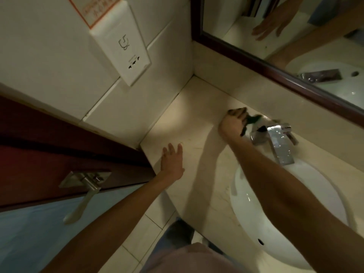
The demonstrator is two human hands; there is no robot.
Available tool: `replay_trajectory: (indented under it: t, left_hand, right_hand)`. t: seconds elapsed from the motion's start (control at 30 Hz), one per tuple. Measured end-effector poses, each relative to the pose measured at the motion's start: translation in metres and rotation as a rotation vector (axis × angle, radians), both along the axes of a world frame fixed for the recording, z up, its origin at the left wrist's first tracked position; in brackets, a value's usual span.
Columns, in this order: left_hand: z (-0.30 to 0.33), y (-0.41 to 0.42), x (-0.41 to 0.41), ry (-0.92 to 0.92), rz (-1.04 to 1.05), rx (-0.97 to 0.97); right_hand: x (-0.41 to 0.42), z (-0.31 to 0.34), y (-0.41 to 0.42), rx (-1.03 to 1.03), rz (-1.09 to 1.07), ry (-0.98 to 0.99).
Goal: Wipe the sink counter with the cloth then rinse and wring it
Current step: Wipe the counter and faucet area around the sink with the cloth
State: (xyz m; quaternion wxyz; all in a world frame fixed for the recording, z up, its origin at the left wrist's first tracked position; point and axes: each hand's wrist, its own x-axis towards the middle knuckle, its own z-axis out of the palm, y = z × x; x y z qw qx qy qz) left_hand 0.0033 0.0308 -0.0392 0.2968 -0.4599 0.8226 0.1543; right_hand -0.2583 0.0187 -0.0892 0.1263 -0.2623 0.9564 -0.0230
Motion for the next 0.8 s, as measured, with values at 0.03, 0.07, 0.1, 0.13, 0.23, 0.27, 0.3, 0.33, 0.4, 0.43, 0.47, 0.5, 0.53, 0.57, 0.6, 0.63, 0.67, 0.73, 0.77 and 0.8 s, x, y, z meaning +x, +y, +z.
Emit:
replay_trajectory:
  t: [0.03,0.07,0.1,0.13,0.23,0.27,0.3,0.33,0.4,0.43,0.47,0.5,0.53,0.57,0.6,0.63,0.67,0.73,0.77,0.8]
  left_hand:
    - [0.001,0.0,0.001,0.008,0.006,0.006]
    - [0.001,0.0,0.002,0.016,0.007,0.009]
    - [0.002,-0.001,0.004,0.024,0.003,0.01]
    - [0.003,-0.001,0.006,0.039,0.0,0.012]
    - [0.003,-0.001,0.021,0.125,0.02,0.04]
    - [0.003,0.001,0.027,0.161,0.034,0.056]
    - [0.004,0.003,0.034,0.197,0.049,0.066]
    - [0.005,0.007,0.04,0.225,0.068,0.069]
    - [0.007,0.014,0.052,0.22,0.097,0.058]
    - [0.008,0.017,0.057,0.193,0.104,0.062]
    - [0.008,0.019,0.061,0.169,0.107,0.077]
    - [0.007,0.021,0.067,0.149,0.104,0.099]
    - [0.006,0.022,0.072,0.135,0.092,0.118]
    - [0.003,0.023,0.077,0.126,0.07,0.118]
    - [-0.001,0.024,0.081,0.122,0.045,0.102]
    - [-0.004,0.025,0.084,0.128,0.031,0.083]
    - [-0.006,0.026,0.086,0.138,0.028,0.072]
    - [-0.007,0.027,0.087,0.157,0.025,0.069]
    - [-0.006,0.027,0.088,0.163,0.02,0.069]
    - [-0.004,0.026,0.09,0.167,0.014,0.066]
  right_hand:
    - [0.017,0.002,0.009,-0.074,0.137,0.017]
    - [0.037,0.001,0.02,-0.144,0.317,-0.009]
    - [0.057,-0.002,0.033,-0.224,0.462,-0.028]
    - [0.072,-0.001,0.05,-0.261,0.584,-0.086]
    - [0.099,0.011,0.095,-0.273,0.862,-0.254]
    - [0.099,0.011,0.105,-0.24,0.924,-0.266]
    - [0.094,0.012,0.111,-0.222,0.945,-0.233]
    - [0.081,0.011,0.111,-0.226,0.938,-0.179]
    - [0.041,0.007,0.102,-0.21,0.843,-0.082]
    - [0.016,0.007,0.094,-0.181,0.748,-0.042]
    - [-0.01,0.006,0.086,-0.138,0.643,-0.017]
    - [-0.029,0.006,0.078,-0.088,0.537,-0.027]
    - [-0.039,0.006,0.072,-0.025,0.469,-0.058]
    - [-0.04,0.005,0.069,0.015,0.44,-0.077]
    - [-0.033,0.004,0.07,0.009,0.441,-0.071]
    - [-0.021,0.004,0.074,-0.022,0.46,-0.049]
    - [-0.006,0.006,0.082,-0.059,0.489,-0.043]
    - [0.025,0.008,0.102,-0.131,0.565,-0.072]
    - [0.044,0.009,0.114,-0.146,0.608,-0.096]
    - [0.066,0.009,0.126,-0.148,0.664,-0.114]
